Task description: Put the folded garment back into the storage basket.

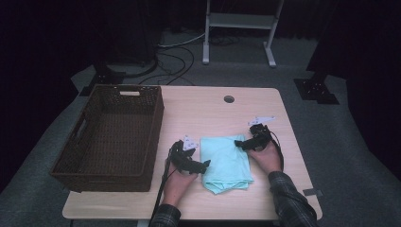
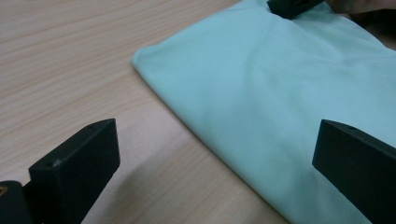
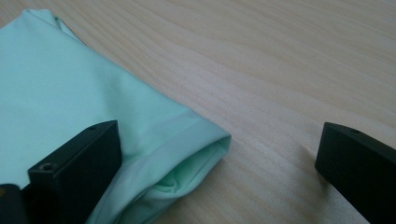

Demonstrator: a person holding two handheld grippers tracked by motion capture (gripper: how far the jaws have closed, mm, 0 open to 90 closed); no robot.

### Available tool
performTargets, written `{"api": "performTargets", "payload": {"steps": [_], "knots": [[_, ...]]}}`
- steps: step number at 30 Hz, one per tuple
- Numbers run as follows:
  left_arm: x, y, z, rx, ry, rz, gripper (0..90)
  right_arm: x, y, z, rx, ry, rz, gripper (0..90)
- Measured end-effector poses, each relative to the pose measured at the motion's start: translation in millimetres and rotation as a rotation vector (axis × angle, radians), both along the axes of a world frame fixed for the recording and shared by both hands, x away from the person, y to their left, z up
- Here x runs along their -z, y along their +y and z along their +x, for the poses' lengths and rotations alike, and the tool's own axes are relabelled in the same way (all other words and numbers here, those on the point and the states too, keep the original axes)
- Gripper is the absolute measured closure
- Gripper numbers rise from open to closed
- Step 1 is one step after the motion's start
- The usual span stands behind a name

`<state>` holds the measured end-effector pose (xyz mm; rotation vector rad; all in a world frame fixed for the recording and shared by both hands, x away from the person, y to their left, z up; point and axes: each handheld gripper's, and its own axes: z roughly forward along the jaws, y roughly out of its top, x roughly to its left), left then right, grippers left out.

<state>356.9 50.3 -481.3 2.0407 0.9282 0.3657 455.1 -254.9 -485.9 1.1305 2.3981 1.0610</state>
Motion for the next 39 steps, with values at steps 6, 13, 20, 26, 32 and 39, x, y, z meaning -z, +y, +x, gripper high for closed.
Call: {"api": "performTargets", "payload": {"steps": [6,13,20,26,32,39], "knots": [[0.3,-2.0,-6.3,0.011,0.002,-0.005,0.0,0.0,0.0,0.2,-0.001,0.000,0.000,0.0],[0.4,-4.8,-15.4,0.023,0.014,-0.014,0.0,0.0,-0.1,0.3,-0.003,0.000,0.000,0.0],[0.7,-9.3,-26.8,0.039,0.013,-0.013,0.0,0.0,-0.1,0.3,-0.003,-0.001,0.001,0.0],[1.1,-12.7,-33.9,0.050,0.022,0.006,0.0,0.0,-0.1,0.4,-0.002,0.000,0.002,0.0],[1.2,-16.1,-41.5,0.063,0.027,0.008,0.0,0.0,-0.2,0.4,-0.002,0.000,0.002,0.0],[1.6,-25.6,-51.7,0.090,0.035,0.016,0.0,-0.1,-0.2,0.4,-0.003,0.001,0.001,0.0]]}}
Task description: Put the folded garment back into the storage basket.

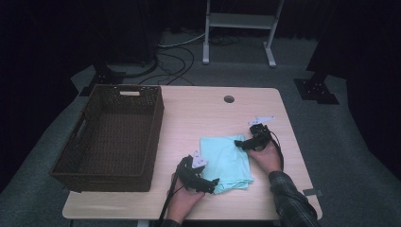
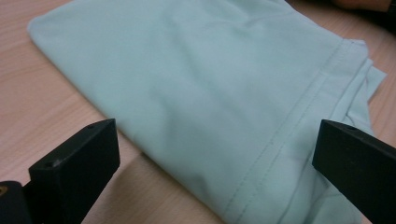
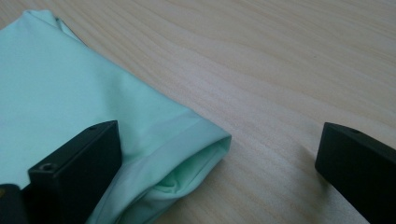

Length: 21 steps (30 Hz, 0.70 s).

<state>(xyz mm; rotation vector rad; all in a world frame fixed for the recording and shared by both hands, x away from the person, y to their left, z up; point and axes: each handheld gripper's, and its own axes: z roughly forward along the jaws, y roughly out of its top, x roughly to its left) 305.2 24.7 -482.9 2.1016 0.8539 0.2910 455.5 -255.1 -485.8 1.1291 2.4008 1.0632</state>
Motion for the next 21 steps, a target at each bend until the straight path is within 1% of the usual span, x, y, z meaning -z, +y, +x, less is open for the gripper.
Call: {"api": "performTargets", "payload": {"steps": [3,5,9,10,15,16,18,21], "knots": [[0.0,-4.2,-4.2,0.005,0.000,-0.002,0.0,0.1,0.0,0.1,-0.001,-0.002,0.000,0.0],[0.1,-7.7,-6.9,0.007,-0.001,0.009,0.0,0.1,0.0,0.0,0.000,-0.001,0.000,0.0],[0.5,-13.3,-11.8,0.006,0.006,0.011,0.0,0.1,0.1,0.0,0.000,-0.001,0.000,0.0],[0.7,-14.6,-13.1,0.003,0.001,0.020,0.0,0.1,0.1,0.0,0.000,-0.001,0.001,0.0],[2.0,-20.3,-16.0,-0.008,0.004,0.072,0.0,0.1,0.1,0.0,0.001,0.000,0.001,0.0],[2.2,-21.5,-16.6,-0.011,0.000,0.086,0.0,0.1,0.1,0.0,0.000,-0.001,0.001,0.0],[2.2,-23.7,-18.8,-0.018,-0.023,0.111,4.0,0.1,0.1,0.0,0.000,-0.001,0.001,0.0],[2.2,-23.6,-18.9,-0.026,-0.023,0.113,5.5,0.0,0.1,0.0,0.001,0.000,0.001,0.0]]}}
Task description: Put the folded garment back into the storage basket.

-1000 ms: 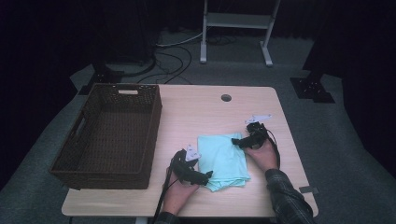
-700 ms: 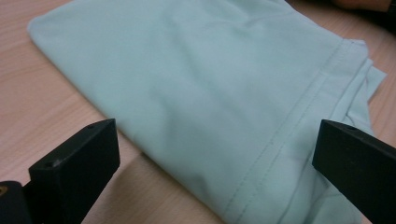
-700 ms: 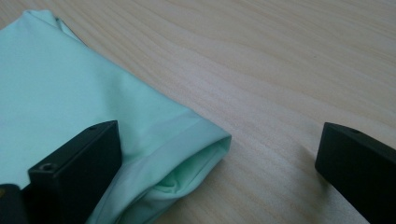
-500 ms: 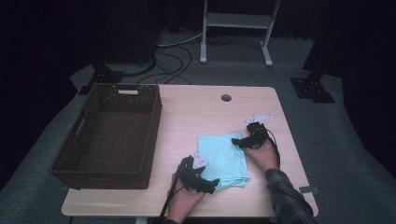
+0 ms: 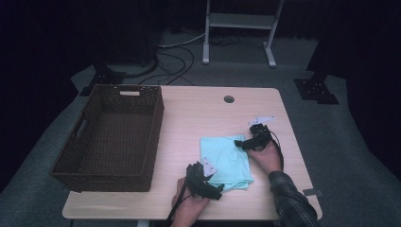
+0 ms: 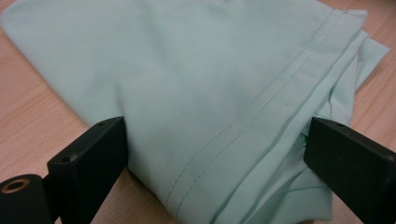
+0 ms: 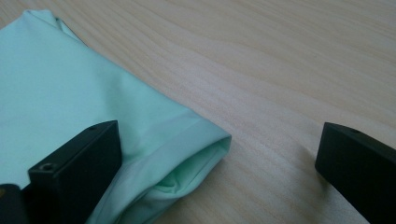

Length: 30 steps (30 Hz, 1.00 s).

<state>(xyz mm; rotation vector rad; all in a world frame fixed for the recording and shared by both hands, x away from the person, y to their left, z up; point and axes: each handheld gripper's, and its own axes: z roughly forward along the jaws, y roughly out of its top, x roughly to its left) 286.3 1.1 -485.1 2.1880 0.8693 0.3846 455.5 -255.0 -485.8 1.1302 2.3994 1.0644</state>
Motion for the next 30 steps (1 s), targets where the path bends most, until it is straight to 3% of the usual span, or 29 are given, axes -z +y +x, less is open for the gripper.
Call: {"api": "performTargets", "payload": {"steps": [4,13,16,20,23,30], "knots": [[-0.3,1.8,-1.9,-0.001,-0.006,-0.007,8.6,0.0,0.0,0.0,-0.001,-0.001,-0.001,0.0],[-1.5,7.2,-5.0,-0.035,-0.031,-0.030,29.2,0.0,0.1,0.0,-0.004,-0.002,-0.002,0.0],[-1.8,9.7,-5.0,-0.043,-0.037,-0.037,37.3,0.0,0.2,-0.1,-0.004,-0.002,-0.003,0.0],[-2.3,12.7,-5.5,-0.050,-0.044,-0.047,57.2,0.0,0.2,-0.1,-0.004,-0.001,-0.003,0.0],[-2.4,13.4,-5.1,-0.053,-0.046,-0.047,66.1,-0.1,-0.1,0.1,-0.004,-0.001,-0.001,0.0],[-2.2,14.0,-4.5,-0.061,-0.040,-0.058,68.5,-0.7,-5.8,0.6,0.006,0.020,0.049,0.0]]}}
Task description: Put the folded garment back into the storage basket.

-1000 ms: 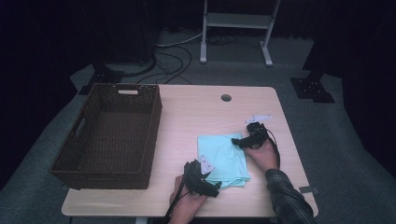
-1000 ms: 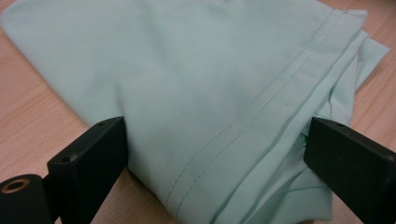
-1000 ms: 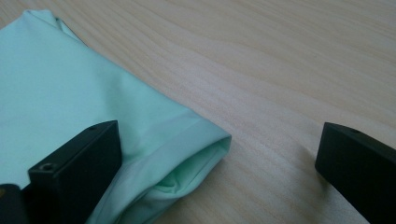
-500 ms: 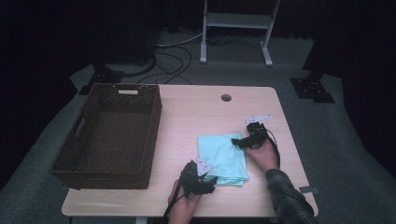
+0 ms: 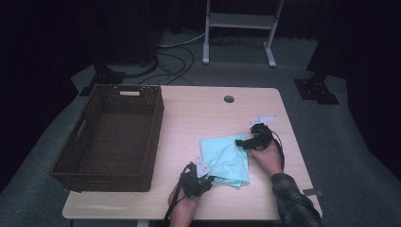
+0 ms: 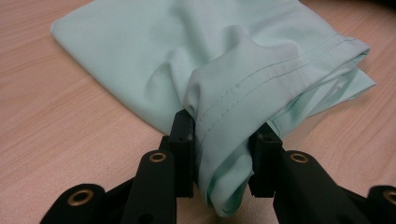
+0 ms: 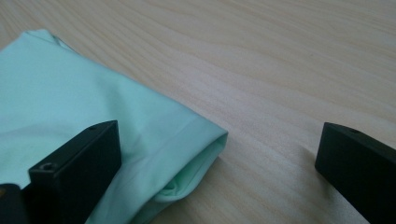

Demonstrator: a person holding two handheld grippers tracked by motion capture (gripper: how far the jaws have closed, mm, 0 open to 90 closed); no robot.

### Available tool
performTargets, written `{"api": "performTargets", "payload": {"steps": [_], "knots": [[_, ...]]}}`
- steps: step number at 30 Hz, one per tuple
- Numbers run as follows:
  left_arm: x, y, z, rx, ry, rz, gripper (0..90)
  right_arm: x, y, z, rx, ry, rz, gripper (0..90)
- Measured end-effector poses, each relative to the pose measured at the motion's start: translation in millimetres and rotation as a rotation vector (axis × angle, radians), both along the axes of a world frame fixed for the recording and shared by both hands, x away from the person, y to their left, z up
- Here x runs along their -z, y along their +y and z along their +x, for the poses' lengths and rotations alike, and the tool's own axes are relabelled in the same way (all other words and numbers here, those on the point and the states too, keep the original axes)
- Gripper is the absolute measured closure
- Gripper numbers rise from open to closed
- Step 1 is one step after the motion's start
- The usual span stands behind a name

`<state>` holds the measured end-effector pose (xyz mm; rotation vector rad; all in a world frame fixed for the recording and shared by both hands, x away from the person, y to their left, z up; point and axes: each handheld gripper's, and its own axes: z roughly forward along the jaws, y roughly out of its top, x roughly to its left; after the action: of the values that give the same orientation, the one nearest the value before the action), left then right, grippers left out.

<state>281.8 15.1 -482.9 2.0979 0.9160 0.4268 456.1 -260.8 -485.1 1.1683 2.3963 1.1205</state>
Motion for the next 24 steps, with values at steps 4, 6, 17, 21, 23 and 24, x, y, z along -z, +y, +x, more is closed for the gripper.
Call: {"api": "performTargets", "payload": {"steps": [4,6,17,21,23,24], "knots": [[0.0,-0.1,-0.1,0.000,-0.002,0.002,68.5,-3.4,-6.4,-3.5,-0.005,-0.024,0.068,0.0],[-0.1,-0.2,-0.2,0.000,-0.003,0.003,68.5,-4.5,-7.8,-4.7,-0.004,-0.022,0.094,0.0],[-0.2,-0.6,-0.7,-0.001,-0.004,0.007,68.5,-2.0,11.7,-11.6,-0.069,0.001,0.037,17.2],[-0.2,-0.3,-0.5,-0.001,-0.002,0.006,68.7,-2.2,14.1,-17.9,-0.102,-0.025,0.031,32.3],[-0.1,-0.2,-0.4,-0.001,-0.002,0.004,68.7,-2.4,16.2,-21.8,-0.111,-0.028,0.033,38.9],[-0.1,-0.1,-0.2,-0.001,-0.001,0.003,68.8,-2.4,16.5,-22.8,-0.113,-0.032,0.033,42.0]]}}
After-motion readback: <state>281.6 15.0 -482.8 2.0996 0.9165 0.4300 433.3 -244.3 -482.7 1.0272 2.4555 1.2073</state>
